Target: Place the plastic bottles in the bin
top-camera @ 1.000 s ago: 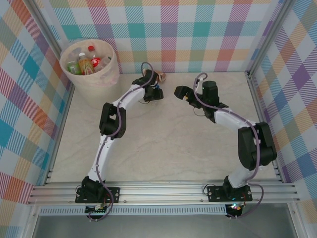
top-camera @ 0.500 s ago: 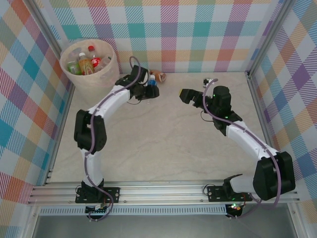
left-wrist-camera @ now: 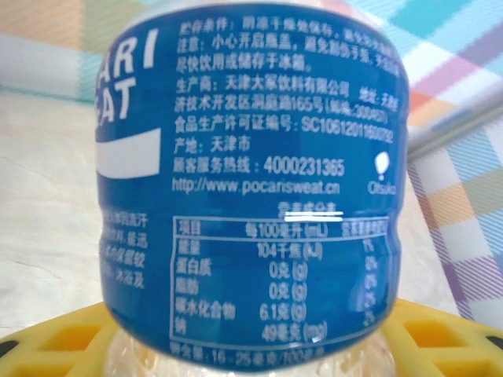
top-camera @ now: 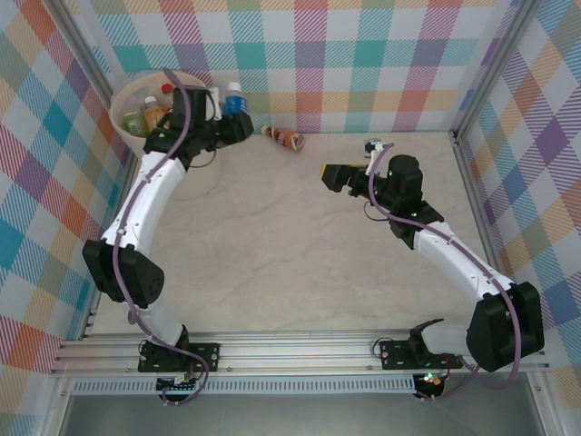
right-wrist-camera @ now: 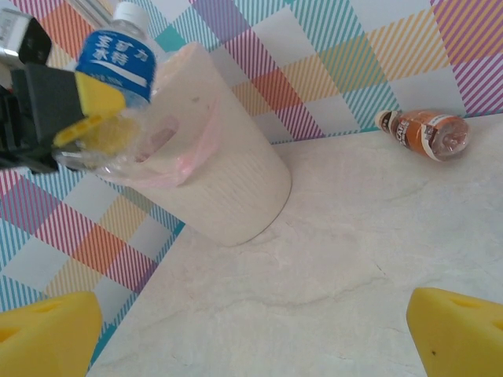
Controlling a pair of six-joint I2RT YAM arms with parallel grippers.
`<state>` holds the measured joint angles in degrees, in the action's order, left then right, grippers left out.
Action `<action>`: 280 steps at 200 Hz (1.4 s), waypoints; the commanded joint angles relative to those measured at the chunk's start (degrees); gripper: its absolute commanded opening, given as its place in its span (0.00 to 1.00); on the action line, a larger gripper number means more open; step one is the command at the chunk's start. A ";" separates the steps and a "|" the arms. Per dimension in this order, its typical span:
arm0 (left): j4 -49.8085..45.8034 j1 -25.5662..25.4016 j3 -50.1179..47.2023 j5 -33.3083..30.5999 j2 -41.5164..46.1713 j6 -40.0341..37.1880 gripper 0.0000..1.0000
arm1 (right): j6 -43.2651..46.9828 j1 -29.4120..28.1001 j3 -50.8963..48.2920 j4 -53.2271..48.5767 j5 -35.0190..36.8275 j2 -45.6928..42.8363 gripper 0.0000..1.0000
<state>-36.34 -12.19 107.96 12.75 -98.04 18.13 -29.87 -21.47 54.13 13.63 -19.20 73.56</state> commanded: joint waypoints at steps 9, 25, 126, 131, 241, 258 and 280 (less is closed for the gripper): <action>-3.40 4.90 6.18 -7.13 2.24 -2.69 0.50 | 1.46 -0.33 1.44 -0.18 0.46 0.73 1.00; -3.46 6.97 7.89 -11.23 1.66 -2.86 0.50 | 1.48 -0.33 1.25 -0.45 1.47 0.79 1.00; -7.45 16.10 15.74 -21.97 -5.84 -7.06 0.54 | 1.02 -0.40 1.29 -3.17 4.05 1.08 1.00; -8.52 16.55 17.02 -20.89 -6.64 -7.86 0.54 | 1.08 -0.40 1.24 -3.24 4.15 1.04 1.00; -18.97 17.08 35.57 -10.70 -20.30 -17.10 0.86 | 1.46 -0.37 2.82 -4.46 4.98 2.91 1.00; -18.06 17.09 34.96 -9.54 -18.34 -16.16 0.95 | 1.67 -0.37 2.98 -4.48 5.29 3.14 1.00; -16.44 17.11 33.51 -6.11 -16.37 -13.83 1.00 | 1.39 -0.40 3.64 -4.41 4.85 4.13 1.00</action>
<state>-54.02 5.02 141.38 2.26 -118.98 2.17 -29.43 -21.47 54.94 9.04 -14.57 76.73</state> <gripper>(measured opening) 0.988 0.996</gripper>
